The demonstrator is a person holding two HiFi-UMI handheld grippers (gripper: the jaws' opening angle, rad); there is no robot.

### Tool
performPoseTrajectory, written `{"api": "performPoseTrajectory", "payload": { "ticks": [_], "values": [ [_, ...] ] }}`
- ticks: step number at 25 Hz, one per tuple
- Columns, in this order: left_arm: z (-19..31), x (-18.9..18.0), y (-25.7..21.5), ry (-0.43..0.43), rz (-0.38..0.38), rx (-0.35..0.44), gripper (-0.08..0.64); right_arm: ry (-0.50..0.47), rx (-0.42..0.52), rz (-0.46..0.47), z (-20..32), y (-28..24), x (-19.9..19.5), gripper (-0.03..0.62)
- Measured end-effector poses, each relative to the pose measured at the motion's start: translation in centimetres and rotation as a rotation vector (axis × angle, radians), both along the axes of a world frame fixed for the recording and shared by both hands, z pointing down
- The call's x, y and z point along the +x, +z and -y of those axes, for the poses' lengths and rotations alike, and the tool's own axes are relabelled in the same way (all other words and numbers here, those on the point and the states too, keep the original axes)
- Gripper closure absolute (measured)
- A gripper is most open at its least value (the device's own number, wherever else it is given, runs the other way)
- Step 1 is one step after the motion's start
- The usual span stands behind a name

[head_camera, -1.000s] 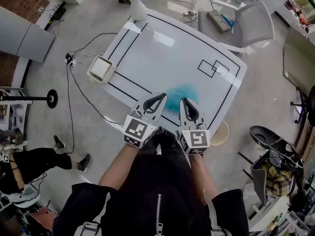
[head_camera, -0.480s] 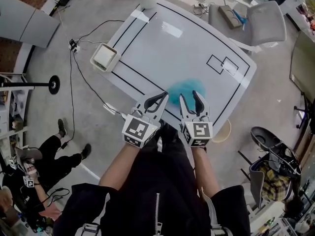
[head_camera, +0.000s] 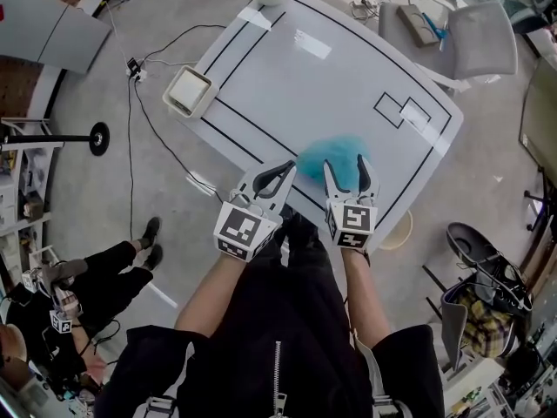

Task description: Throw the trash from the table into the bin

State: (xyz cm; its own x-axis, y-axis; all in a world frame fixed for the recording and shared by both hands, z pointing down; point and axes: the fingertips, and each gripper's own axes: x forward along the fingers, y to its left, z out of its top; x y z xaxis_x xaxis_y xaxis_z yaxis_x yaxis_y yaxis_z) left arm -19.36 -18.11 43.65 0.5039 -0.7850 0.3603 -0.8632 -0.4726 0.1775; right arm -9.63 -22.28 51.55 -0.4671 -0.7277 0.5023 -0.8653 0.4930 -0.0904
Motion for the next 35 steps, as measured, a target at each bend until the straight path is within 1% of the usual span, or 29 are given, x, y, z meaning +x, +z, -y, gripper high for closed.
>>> {"api": "performPoseTrajectory", "payload": {
  "ticks": [12,25,28,32,35],
  "values": [
    [-0.7,-0.5,0.7,-0.014,0.010,-0.019,0.551,-0.016,-0.100,-0.029,0.3,4.9,0.0,0.291],
    [-0.9,-1.2,2.3,-0.040,0.013,-0.050,0.551,-0.039,-0.214,-0.107,0.2,10.1,0.7,0.290],
    [-0.9,-1.1,2.5,-0.039,0.013,-0.051,0.551,-0.042,-0.241,-0.134,0.0,11.0,0.9,0.291],
    [-1.0,-1.2,2.6,-0.039,0.012,-0.056,0.551,-0.047,-0.299,-0.191,-0.9,12.5,1.3,0.291],
    [-1.1,-1.1,2.7,-0.046,0.008,-0.062,0.551,-0.062,-0.298,-0.228,-1.5,13.0,1.5,0.291]
  ]
}}
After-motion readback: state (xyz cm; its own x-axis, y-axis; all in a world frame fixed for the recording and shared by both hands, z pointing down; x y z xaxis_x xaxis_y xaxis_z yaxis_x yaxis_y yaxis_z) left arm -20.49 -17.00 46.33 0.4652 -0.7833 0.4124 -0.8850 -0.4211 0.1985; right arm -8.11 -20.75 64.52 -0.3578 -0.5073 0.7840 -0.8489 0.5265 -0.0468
